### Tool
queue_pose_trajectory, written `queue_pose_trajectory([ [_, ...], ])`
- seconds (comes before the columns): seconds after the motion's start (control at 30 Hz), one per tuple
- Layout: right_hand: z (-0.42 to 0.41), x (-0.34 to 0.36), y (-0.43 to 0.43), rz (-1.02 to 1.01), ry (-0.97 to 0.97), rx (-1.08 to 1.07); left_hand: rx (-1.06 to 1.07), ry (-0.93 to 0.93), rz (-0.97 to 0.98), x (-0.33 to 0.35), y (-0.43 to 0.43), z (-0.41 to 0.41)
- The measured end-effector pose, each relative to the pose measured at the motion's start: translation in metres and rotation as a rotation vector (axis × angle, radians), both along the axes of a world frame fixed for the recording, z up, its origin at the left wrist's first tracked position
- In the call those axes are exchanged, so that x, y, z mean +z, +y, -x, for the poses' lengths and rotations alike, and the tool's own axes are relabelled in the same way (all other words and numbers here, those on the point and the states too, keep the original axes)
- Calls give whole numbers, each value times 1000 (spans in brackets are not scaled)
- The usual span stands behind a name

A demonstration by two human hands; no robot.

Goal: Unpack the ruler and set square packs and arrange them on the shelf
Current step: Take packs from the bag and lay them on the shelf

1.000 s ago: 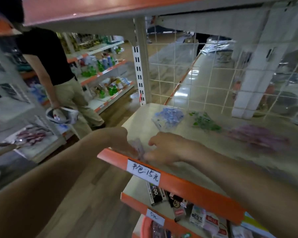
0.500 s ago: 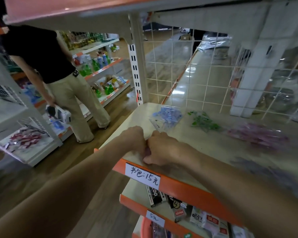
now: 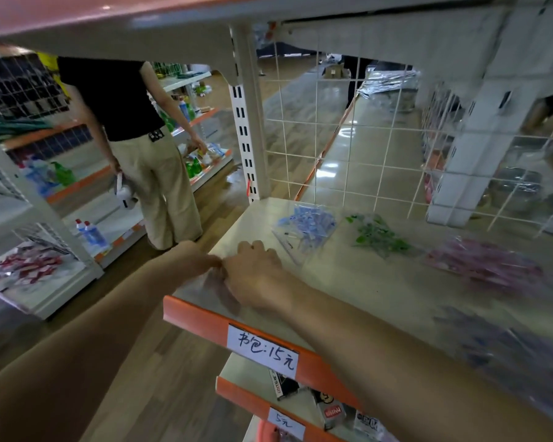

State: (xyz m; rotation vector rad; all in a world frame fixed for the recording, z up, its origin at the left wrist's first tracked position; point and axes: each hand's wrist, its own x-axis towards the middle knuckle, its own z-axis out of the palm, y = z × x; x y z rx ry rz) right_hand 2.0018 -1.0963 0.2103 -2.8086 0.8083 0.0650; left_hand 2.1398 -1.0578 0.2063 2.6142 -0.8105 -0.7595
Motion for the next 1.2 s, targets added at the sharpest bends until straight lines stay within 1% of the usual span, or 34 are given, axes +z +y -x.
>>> queue_pose_trajectory([
  [0.07,-15,-2,0,20,-1,19,37,78,56,-2,2,-9],
  [0.13,-24,-3,-2,31,-12,34,49,68,108,0,1,-14],
  [0.2,-27,-4,-5,7,-75,50,75,63,202,8,-2,-14],
  [0.23,-26,-3,-8,-56,-143,54,85,104,276,14,-5,-14],
  [0.3,-21,-4,-16,-303,-348,-21,96,255,439,28,-14,-10],
  [0.37,-7,-4,-31,-563,-582,-204,79,451,542,39,-25,-1],
  [0.4,4,-3,-42,-656,-662,-284,58,562,569,44,-31,6],
  [0.43,17,-2,-53,-721,-700,-341,24,663,579,47,-37,13],
  [0.47,31,0,-65,-755,-716,-386,-23,723,571,48,-43,21],
  [0.5,47,3,-74,-744,-729,-426,-71,741,552,49,-49,28],
  [0.63,95,17,-101,-611,-769,-545,-160,660,496,41,-75,44],
  [0.77,121,25,-116,-476,-706,-592,-226,514,437,34,-92,48],
  [0.87,142,33,-130,-398,-686,-673,-256,428,436,30,-98,52],
  [1.0,162,39,-143,-359,-671,-726,-298,397,443,26,-104,56],
  [1.2,176,44,-140,-372,-643,-723,-316,368,430,28,-112,53],
])
